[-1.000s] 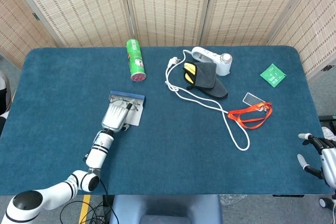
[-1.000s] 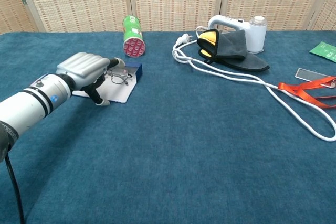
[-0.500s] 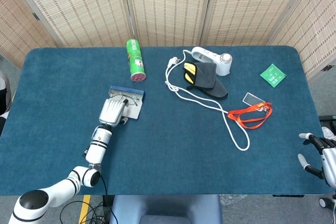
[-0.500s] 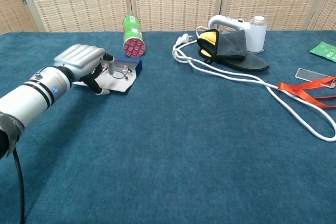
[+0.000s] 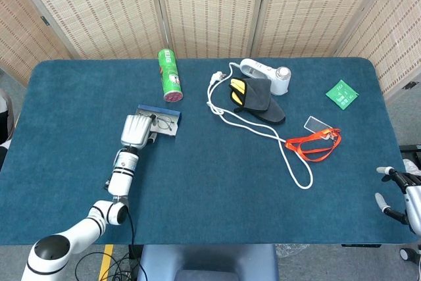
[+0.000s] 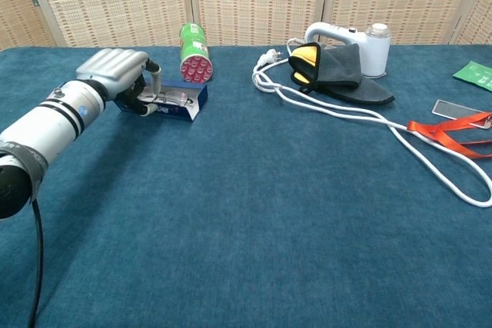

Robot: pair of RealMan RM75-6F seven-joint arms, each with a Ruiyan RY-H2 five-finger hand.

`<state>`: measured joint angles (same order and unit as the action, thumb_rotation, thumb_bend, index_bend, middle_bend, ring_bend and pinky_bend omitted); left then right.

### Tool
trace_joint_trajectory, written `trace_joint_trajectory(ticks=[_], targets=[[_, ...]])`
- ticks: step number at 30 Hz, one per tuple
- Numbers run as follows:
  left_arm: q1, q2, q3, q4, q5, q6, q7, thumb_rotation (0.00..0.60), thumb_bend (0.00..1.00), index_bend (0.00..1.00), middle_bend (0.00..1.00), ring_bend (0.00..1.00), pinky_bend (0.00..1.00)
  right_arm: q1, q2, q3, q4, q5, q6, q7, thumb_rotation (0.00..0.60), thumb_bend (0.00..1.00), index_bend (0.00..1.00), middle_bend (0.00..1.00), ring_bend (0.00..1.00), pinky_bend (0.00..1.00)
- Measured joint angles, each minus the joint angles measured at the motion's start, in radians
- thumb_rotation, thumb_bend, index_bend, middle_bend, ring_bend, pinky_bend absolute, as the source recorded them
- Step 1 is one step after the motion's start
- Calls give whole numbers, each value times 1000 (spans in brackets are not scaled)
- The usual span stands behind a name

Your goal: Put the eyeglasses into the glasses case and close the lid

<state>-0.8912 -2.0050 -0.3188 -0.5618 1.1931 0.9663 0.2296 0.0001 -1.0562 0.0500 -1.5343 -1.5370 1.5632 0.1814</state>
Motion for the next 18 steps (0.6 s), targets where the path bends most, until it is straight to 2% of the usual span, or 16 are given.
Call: trace_joint_trajectory(ticks=[6, 11, 18], targets=[[-19, -38, 13, 81, 8, -24, 3, 600, 396, 529, 894, 869, 970, -3, 2, 0, 3, 4, 0, 3, 600, 324, 292, 439, 416, 366], [-26, -64, 22, 139, 15, -39, -2, 600, 419, 623, 896, 870, 970, -4, 2, 1, 4, 5, 1, 5, 600, 324, 292, 439, 418, 366], [7, -42, 48, 96, 48, 13, -49, 600, 426, 689, 899, 870, 970, -3, 0, 2, 6, 2, 1, 8, 600, 324, 291, 439, 418, 366]])
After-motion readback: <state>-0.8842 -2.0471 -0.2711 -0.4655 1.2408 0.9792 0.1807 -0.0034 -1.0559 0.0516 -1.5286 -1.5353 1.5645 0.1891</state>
